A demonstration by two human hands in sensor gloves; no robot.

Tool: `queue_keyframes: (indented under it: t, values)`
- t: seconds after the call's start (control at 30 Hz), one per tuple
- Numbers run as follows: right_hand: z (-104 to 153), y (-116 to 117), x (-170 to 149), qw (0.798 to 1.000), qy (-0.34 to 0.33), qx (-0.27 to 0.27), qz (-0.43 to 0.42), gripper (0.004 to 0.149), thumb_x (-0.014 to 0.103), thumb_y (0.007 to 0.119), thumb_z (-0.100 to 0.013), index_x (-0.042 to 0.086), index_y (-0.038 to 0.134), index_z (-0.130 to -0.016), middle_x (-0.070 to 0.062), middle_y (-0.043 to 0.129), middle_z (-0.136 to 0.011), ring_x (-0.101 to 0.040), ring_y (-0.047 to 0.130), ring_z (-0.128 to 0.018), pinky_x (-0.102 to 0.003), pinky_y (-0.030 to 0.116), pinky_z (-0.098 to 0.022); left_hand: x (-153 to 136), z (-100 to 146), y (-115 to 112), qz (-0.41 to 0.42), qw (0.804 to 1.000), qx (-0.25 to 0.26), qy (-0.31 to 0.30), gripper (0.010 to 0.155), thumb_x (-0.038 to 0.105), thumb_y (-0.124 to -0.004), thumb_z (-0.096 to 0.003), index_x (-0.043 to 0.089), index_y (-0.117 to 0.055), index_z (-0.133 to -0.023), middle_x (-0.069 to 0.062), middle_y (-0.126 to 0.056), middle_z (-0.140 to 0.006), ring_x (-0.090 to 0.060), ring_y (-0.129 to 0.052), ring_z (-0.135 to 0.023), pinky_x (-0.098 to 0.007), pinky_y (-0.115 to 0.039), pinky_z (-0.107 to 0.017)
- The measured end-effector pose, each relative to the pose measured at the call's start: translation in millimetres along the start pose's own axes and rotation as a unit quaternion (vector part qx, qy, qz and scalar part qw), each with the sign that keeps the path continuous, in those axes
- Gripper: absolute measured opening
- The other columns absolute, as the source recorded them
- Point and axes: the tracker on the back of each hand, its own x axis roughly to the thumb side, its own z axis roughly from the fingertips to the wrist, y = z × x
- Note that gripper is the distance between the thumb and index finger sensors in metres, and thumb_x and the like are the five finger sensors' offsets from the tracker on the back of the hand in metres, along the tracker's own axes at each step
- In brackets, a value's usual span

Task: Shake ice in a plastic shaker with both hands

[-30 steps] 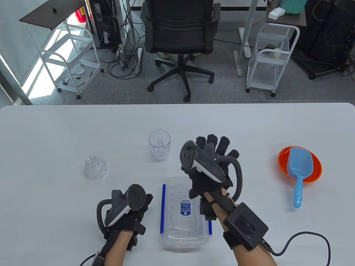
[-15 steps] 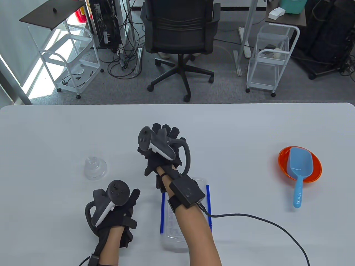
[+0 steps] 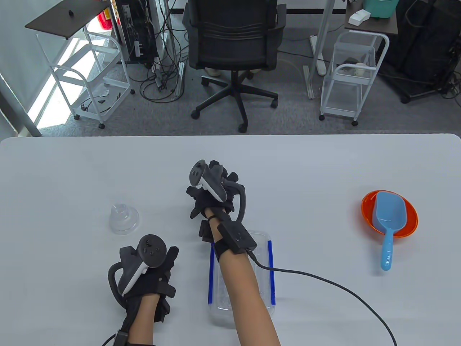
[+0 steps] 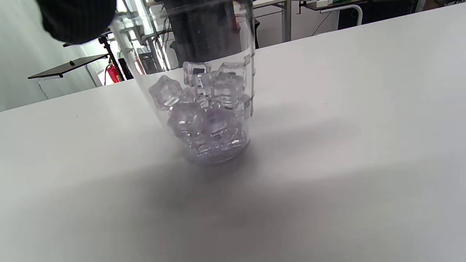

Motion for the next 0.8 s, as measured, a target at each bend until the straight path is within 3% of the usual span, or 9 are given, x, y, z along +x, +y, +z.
queue_keyframes:
  t: [0.17, 0.47, 0.6, 0.8]
  values:
    - [-2, 1, 1, 1.0, -0.006, 0.006, -0.022, 0.103, 0.063, 0.066, -0.051, 0.009, 0.002, -0.111, -0.026, 0.017, -0.119, -0.064, 0.025, -0.103, -0.082, 0.037, -0.065, 1, 0, 0, -0.006, 1.0, 0.002, -0.002, 0.082, 0.053, -0.053, -0.0608, -0.021, -0.072, -0.091, -0.038, -0.092, -0.075, -0.037, -0.106, -0.045, -0.038, -0.09, -0.027]
    - [-3, -2, 0, 0.998, -0.014, -0.036, -0.048, 0.106, 0.058, 0.077, -0.047, 0.004, 0.012, -0.111, -0.023, 0.038, -0.115, -0.051, 0.052, -0.103, -0.074, 0.05, -0.068, 2, 0, -1, -0.01, 1.0, 0.003, -0.006, 0.082, 0.053, -0.053, -0.0607, -0.021, -0.072, -0.092, -0.037, -0.091, -0.077, -0.037, -0.106, -0.047, -0.038, -0.09, -0.028]
    - [11, -14, -1, 0.994, -0.057, -0.064, -0.07, 0.107, 0.058, 0.078, -0.046, 0.002, 0.014, -0.11, -0.025, 0.041, -0.113, -0.05, 0.062, -0.099, -0.072, 0.055, -0.068, 3, 1, -1, -0.013, 1.0, -0.001, -0.006, 0.082, 0.053, -0.053, -0.0607, -0.021, -0.071, -0.092, -0.037, -0.091, -0.078, -0.038, -0.106, -0.047, -0.038, -0.09, -0.029]
    - [54, -54, -20, 0.974, -0.166, -0.128, -0.082, 0.109, 0.058, 0.08, -0.043, -0.003, 0.019, -0.109, -0.029, 0.048, -0.109, -0.052, 0.069, -0.091, -0.068, 0.065, -0.064, 6, 4, -1, -0.02, 1.0, 0.004, -0.02, 0.082, 0.053, -0.053, -0.0606, -0.021, -0.071, -0.092, -0.037, -0.091, -0.077, -0.038, -0.106, -0.047, -0.038, -0.09, -0.029]
